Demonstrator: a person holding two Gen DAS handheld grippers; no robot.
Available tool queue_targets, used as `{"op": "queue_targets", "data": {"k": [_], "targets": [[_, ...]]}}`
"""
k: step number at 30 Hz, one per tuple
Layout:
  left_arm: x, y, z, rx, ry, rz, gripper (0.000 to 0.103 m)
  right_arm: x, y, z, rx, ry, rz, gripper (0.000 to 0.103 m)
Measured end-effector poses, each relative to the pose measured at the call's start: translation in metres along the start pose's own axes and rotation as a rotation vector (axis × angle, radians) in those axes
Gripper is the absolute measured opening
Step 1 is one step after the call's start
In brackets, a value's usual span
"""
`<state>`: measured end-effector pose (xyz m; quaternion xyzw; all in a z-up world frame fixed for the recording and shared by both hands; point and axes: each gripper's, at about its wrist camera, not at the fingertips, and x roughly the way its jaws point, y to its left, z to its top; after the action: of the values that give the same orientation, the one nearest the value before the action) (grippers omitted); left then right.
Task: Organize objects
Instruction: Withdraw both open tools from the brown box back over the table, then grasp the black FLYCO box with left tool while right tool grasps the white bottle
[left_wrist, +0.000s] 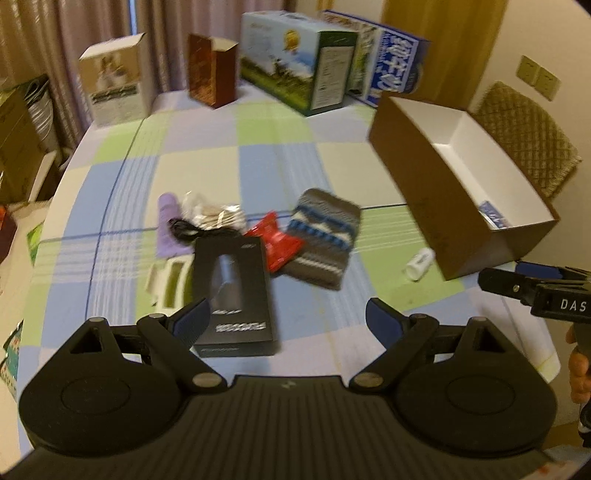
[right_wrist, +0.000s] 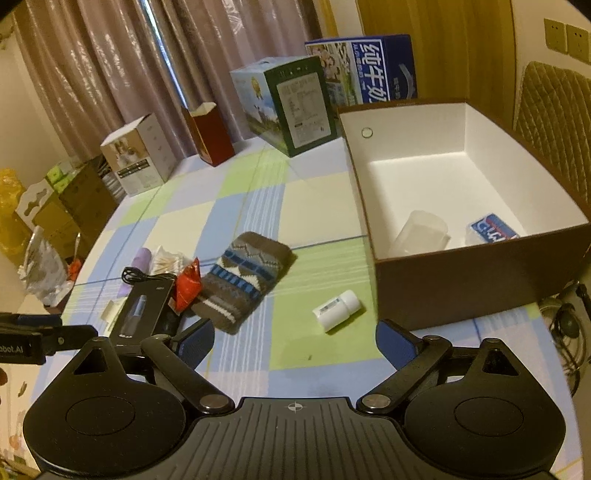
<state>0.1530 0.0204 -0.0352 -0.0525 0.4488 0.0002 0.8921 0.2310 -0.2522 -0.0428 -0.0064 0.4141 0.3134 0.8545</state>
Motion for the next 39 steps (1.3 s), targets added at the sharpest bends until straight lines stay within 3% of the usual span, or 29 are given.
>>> {"op": "queue_targets", "data": {"k": [8, 21, 29, 36, 39], "targets": [[0.037, 0.018, -0.004, 0.01, 0.057, 0.043, 0.089, 0.03, 0.002, -0.007, 0.067, 0.03, -0.04, 0.072], [0.116, 0.035, 0.008, 0.036, 0.17, 0.071, 0.089, 0.07, -0.005, -0.006, 0.207, 0.046, -0.121, 0.069], [0.135, 0.039, 0.014, 0.053, 0.196, 0.046, 0.081, 0.096, -0.012, -0.004, 0.349, 0.016, -0.214, 0.044], [0.141, 0.04, 0.015, 0.07, 0.206, 0.035, 0.082, 0.111, -0.022, -0.005, 0.421, 0.019, -0.276, 0.038], [0.144, 0.04, 0.015, 0.069, 0.211, 0.037, 0.082, 0.113, -0.023, -0.005, 0.397, 0.017, -0.287, 0.027]]}}
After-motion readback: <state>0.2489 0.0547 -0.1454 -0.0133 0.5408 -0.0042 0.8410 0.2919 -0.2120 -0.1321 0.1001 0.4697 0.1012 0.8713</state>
